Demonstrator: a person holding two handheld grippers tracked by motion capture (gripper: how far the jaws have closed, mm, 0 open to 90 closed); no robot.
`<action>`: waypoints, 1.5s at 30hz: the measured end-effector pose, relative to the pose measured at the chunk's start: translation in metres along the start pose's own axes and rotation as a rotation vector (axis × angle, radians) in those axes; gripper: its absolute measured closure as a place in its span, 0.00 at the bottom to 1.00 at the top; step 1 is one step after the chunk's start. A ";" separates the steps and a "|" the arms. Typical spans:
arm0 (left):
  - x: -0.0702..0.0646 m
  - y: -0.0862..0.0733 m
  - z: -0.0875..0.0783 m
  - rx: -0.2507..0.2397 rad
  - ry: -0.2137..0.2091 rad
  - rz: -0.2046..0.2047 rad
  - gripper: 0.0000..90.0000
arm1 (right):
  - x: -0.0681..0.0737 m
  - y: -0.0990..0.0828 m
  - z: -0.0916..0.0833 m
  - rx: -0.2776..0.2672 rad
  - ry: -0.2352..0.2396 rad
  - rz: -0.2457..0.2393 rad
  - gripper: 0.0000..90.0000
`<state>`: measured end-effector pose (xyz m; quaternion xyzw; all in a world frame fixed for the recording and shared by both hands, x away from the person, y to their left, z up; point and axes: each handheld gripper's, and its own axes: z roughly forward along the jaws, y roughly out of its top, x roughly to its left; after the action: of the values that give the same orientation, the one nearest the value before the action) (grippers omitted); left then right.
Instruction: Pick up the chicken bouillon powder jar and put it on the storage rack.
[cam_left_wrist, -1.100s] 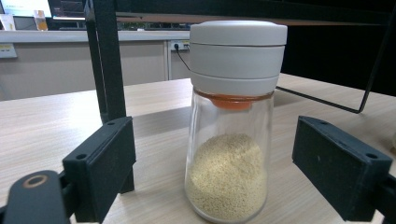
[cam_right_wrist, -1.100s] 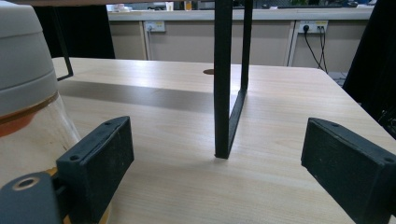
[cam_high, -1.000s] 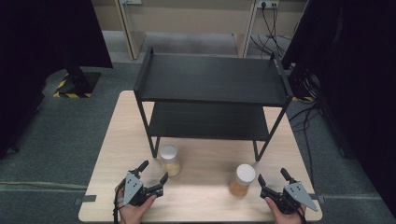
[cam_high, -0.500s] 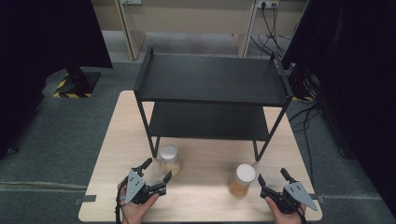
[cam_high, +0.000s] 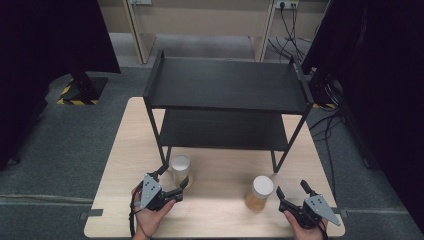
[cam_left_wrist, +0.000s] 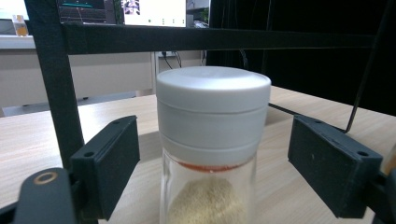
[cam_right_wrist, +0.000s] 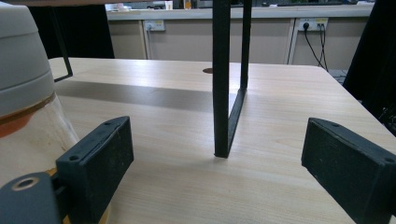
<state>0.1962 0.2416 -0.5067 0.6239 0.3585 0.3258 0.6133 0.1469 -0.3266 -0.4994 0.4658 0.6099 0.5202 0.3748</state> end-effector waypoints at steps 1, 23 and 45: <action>0.000 0.001 0.002 0.001 0.003 0.003 0.19 | 0.000 0.000 0.000 0.001 0.000 -0.001 0.11; -0.001 0.004 0.019 0.008 0.006 0.033 0.37 | 0.000 0.000 0.000 0.002 0.003 -0.003 0.11; -0.005 0.022 0.003 -0.007 0.013 0.008 0.37 | -0.001 0.000 0.000 -0.001 0.005 0.005 0.11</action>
<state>0.1973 0.2358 -0.4843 0.6211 0.3589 0.3335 0.6117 0.1476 -0.3278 -0.4995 0.4658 0.6095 0.5227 0.3720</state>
